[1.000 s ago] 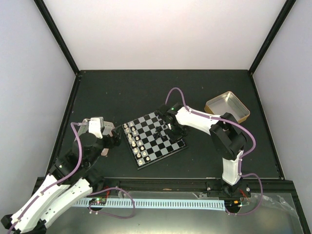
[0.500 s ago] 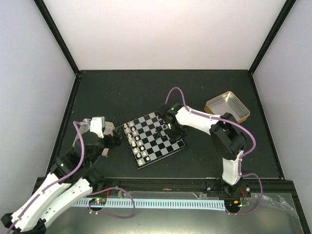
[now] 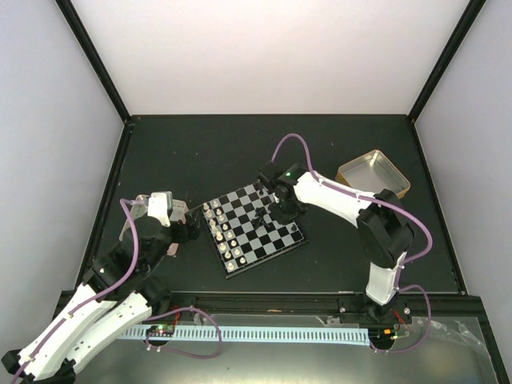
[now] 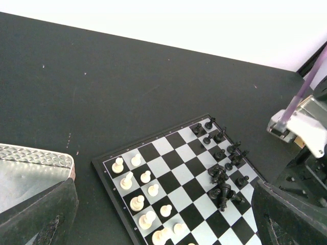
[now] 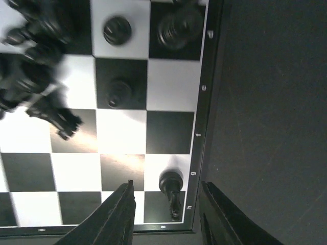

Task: Set up the chess pieces on the board
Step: Place the chess piece on the chessboard, then pick up the chess piece from the chessboard.

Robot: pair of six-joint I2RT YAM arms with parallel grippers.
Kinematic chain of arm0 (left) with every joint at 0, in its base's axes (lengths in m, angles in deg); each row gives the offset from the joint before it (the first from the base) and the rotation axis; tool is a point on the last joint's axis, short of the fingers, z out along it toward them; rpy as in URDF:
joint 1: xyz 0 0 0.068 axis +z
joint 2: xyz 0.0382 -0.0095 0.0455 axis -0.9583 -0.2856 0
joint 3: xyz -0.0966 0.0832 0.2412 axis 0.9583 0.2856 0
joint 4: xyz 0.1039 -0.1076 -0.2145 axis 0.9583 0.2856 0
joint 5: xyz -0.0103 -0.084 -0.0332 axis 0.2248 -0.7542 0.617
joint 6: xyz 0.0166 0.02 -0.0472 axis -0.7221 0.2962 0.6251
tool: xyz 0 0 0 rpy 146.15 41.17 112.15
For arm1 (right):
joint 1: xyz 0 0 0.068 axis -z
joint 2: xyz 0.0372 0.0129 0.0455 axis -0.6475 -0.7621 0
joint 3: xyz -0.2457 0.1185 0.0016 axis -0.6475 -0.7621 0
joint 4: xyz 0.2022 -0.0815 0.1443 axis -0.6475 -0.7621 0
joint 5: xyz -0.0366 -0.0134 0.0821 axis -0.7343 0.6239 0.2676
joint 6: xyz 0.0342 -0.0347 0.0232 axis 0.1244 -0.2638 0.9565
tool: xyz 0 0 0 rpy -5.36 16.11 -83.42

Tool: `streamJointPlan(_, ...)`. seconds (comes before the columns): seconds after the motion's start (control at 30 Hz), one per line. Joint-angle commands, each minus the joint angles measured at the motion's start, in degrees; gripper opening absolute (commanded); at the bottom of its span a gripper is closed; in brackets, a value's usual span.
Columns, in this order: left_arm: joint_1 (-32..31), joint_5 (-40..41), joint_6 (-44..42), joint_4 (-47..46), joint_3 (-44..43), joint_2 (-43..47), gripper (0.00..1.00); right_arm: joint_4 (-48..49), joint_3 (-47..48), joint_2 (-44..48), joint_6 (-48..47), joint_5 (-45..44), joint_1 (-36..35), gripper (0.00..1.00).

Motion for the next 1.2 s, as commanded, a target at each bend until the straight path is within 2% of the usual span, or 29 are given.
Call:
streamJointPlan(0.0,0.50,0.71,0.52,1.16,0.03,-0.55,0.95,5.70,0.61,3.61,0.55,2.90,0.12,0.35)
streamJointPlan(0.27,0.59,0.75,0.52,1.09,0.06,-0.91,0.95,14.00,-2.13,3.17,-0.96,10.51,-1.45,0.22)
streamJointPlan(0.57,0.56,0.60,0.52,1.17,-0.01,-1.63,0.95,15.40,-2.35,-0.37,-3.04,10.57,-4.03,0.24)
streamJointPlan(1.17,0.62,0.62,0.66,1.22,-0.23,-2.70,0.95,14.87,-4.14,-5.16,-4.79,8.91,-4.69,0.23)
